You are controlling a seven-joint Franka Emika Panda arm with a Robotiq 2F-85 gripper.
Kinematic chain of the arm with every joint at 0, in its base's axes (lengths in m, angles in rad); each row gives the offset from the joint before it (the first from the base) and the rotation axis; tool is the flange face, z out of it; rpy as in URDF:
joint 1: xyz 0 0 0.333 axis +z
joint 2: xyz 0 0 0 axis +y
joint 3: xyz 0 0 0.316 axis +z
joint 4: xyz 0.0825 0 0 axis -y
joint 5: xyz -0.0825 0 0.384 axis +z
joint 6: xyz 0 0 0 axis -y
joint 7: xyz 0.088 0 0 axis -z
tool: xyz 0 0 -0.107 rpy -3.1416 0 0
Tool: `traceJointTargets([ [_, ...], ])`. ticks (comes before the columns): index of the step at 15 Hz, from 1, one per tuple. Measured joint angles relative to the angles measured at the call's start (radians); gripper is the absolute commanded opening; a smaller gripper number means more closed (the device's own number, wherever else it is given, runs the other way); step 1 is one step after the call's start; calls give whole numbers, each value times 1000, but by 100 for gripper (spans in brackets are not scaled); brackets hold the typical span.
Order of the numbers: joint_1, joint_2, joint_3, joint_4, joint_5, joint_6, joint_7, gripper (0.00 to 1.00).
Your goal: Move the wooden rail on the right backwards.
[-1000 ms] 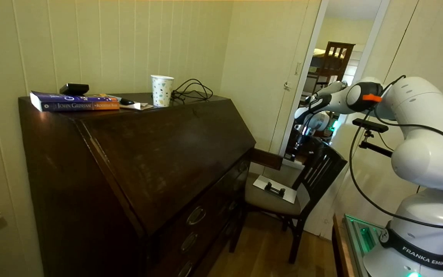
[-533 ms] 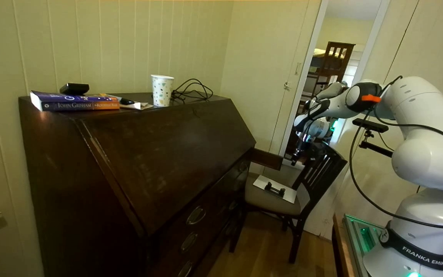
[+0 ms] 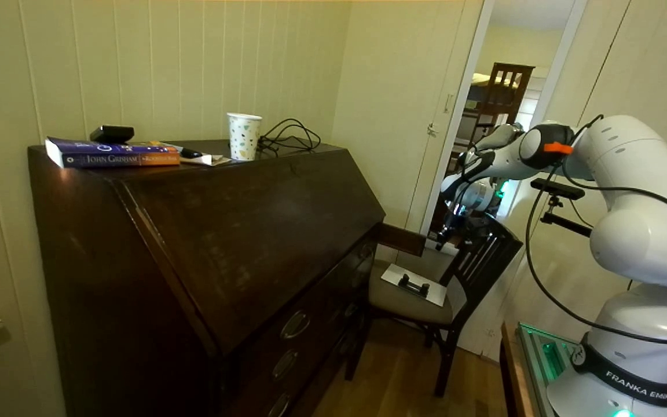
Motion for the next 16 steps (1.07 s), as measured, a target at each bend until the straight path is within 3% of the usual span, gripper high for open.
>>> traceJointTargets([
  [16, 41, 76, 49, 127, 8, 0, 17, 0],
])
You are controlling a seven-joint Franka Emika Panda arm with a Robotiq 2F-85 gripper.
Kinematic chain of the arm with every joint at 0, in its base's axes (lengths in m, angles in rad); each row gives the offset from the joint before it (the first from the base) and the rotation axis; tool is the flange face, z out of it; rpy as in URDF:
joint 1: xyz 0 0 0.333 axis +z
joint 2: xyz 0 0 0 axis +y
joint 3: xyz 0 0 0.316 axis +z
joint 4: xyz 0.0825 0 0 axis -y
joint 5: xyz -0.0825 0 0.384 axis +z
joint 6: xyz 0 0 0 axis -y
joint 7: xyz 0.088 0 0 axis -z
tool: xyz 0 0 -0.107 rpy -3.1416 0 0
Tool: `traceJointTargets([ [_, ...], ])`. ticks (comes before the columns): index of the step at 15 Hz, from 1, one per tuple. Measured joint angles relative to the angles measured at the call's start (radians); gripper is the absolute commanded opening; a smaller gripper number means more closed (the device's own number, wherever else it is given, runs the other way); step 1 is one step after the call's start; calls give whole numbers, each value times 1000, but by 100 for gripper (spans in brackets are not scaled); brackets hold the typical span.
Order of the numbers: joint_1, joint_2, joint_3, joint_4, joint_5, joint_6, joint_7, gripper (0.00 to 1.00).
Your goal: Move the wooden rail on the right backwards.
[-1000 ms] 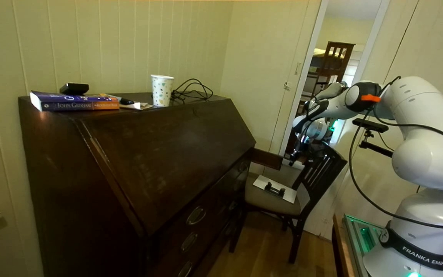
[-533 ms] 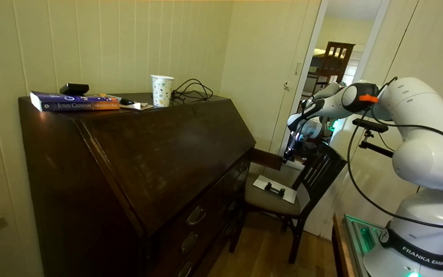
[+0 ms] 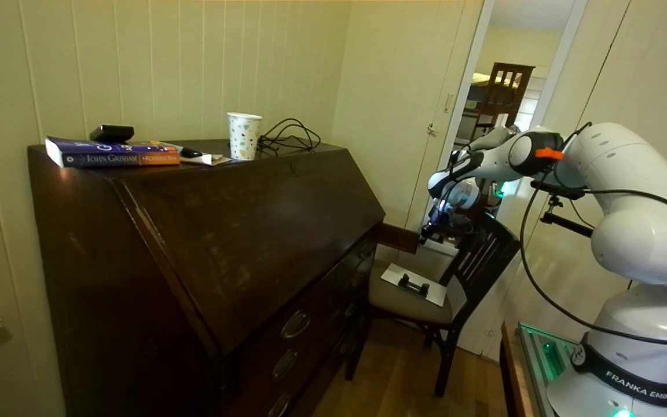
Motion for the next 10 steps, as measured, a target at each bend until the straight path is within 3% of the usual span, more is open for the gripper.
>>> traceJointTargets([
  [10, 23, 98, 90, 164, 14, 0, 0, 0],
])
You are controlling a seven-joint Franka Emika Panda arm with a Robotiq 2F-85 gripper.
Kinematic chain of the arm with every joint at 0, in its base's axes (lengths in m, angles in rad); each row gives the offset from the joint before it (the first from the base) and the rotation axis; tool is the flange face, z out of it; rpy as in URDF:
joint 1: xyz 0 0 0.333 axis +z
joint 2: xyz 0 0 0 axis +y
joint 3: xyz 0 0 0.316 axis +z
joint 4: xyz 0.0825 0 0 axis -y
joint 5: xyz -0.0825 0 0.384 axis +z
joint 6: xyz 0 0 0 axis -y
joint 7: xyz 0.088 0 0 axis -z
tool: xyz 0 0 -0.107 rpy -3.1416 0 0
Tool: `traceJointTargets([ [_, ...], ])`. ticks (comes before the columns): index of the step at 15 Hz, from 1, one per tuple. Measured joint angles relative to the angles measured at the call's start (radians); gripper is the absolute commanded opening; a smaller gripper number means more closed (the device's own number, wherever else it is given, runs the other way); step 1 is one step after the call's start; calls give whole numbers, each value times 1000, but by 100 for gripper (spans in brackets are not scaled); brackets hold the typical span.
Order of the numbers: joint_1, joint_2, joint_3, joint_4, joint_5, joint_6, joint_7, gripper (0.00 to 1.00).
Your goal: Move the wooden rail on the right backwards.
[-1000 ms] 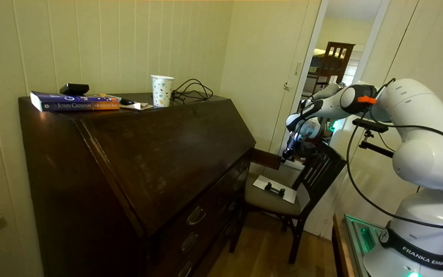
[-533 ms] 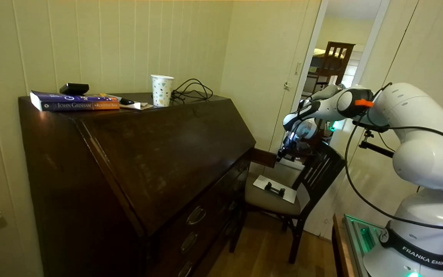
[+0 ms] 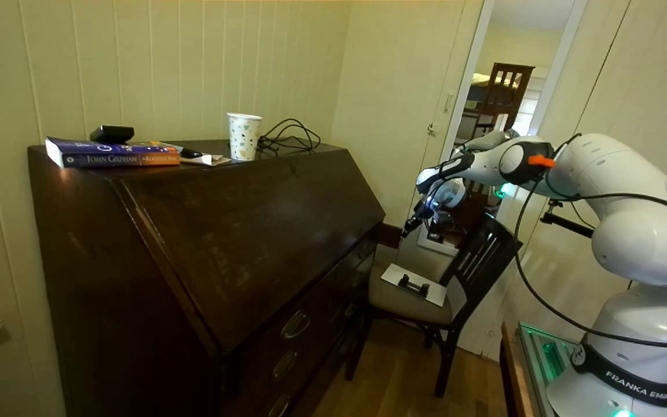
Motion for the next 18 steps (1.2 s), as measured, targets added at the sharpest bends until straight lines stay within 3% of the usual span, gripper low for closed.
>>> traceJointTargets([
  [12, 125, 192, 1, 323, 0, -6, 57, 0],
  [18, 114, 224, -53, 390, -8, -45, 105, 0],
])
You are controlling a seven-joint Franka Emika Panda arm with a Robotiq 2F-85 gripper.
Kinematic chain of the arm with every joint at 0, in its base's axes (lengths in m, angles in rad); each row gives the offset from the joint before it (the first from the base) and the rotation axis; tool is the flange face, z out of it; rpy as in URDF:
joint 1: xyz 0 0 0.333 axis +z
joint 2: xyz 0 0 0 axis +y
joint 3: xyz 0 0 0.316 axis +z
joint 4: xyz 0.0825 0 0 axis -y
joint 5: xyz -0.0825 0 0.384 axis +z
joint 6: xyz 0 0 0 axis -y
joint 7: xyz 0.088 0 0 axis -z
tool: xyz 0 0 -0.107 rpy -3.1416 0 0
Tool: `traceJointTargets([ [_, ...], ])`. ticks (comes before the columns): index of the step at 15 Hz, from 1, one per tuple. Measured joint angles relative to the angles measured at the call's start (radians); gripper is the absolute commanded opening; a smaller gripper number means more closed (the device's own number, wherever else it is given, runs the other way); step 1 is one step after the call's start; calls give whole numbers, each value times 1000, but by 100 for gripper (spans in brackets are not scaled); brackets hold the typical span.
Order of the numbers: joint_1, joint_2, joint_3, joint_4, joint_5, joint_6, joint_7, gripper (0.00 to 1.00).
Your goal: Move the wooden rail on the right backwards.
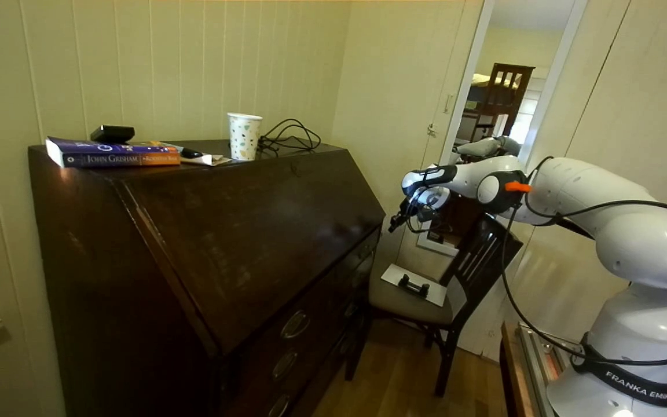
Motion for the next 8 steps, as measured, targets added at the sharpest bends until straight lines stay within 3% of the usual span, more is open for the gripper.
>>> traceJointTargets([
  [3, -51, -24, -72, 3, -33, -84, -28, 0],
  [8, -148, -114, -137, 3, -88, -232, -217, 0],
])
